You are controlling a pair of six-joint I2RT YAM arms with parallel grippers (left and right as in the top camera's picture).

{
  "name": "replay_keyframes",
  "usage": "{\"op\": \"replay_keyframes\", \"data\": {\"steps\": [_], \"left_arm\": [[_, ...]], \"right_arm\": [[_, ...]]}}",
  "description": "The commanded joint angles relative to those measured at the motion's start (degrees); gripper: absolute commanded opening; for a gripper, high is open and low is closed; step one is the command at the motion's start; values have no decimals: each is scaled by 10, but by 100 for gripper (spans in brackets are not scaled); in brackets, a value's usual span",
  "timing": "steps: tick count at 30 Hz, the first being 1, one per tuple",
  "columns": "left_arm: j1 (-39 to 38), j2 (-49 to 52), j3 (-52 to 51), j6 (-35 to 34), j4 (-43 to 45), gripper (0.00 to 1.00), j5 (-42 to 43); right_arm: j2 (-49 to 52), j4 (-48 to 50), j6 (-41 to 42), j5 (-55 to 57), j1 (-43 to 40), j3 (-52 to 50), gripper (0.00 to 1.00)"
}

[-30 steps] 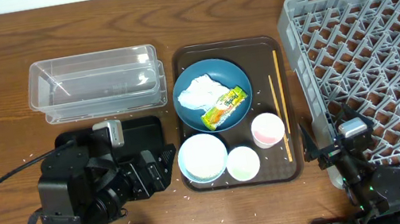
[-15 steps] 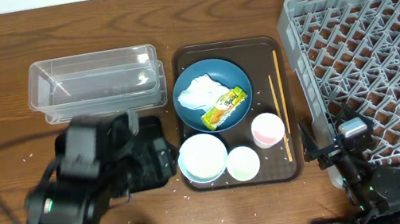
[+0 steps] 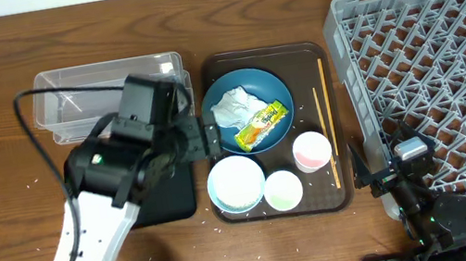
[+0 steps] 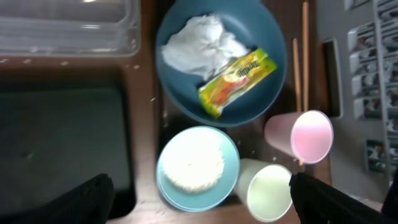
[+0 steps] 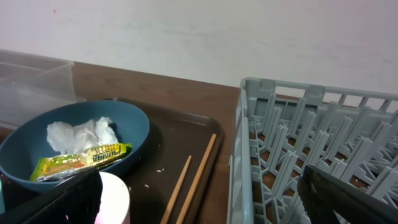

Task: Sort waste into correct bins and load items into the dishwasher rack
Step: 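Raise the left arm and move the gripper over the blue plate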

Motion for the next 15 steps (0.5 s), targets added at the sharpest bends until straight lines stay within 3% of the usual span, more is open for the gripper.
{"op": "replay_keyframes", "data": {"steps": [1, 3, 10, 15], "left_arm": [[-13, 27, 10, 33, 19, 93, 18], [-29, 47, 10, 50, 27, 93, 11], [-98, 116, 10, 45, 42, 93, -134], [-105, 148, 10, 44, 66, 93, -144]], "right_arm": [[-1, -2, -5, 1, -8, -1, 99], [-1, -2, -5, 1, -8, -1, 99], [-1, -2, -5, 1, -8, -1, 99], [-1, -2, -5, 1, -8, -1, 99]]}}
